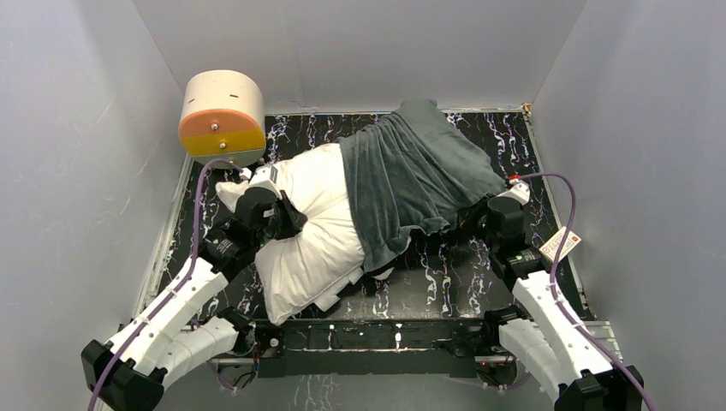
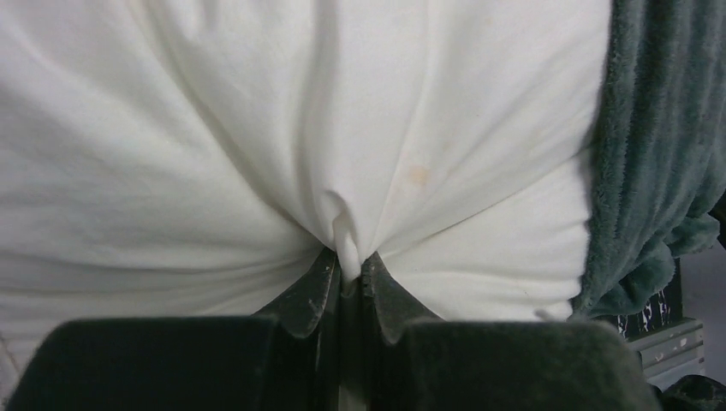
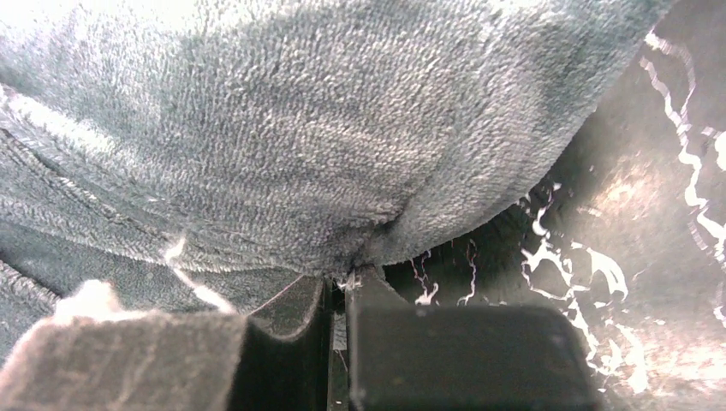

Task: Remove the pillowcase from the pillow
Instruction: Remove the pillow from the pillowcase.

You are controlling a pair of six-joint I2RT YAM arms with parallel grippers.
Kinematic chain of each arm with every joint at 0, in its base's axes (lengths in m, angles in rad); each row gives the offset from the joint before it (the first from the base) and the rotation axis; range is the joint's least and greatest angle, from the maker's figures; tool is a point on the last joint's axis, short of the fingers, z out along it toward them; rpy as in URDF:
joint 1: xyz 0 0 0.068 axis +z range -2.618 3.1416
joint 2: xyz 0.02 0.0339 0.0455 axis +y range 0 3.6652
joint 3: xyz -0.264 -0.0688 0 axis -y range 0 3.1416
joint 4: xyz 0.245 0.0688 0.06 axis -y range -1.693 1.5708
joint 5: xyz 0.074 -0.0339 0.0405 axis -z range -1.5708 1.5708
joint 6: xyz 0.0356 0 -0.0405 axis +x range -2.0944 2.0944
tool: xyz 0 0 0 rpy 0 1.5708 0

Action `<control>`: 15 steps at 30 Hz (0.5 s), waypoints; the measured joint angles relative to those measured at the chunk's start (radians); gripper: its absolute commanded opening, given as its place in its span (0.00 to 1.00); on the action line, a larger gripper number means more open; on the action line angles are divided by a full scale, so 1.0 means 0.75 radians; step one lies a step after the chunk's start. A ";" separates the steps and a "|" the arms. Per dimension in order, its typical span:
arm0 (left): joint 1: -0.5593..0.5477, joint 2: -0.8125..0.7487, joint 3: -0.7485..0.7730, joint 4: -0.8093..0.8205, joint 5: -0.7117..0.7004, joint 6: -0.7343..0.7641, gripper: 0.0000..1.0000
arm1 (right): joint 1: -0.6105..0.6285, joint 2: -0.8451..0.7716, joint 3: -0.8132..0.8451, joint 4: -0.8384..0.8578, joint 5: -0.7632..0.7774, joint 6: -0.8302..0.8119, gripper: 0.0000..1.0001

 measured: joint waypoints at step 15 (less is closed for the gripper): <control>-0.004 0.009 0.001 -0.009 -0.046 -0.006 0.00 | -0.051 0.055 0.351 -0.332 -0.121 -0.209 0.16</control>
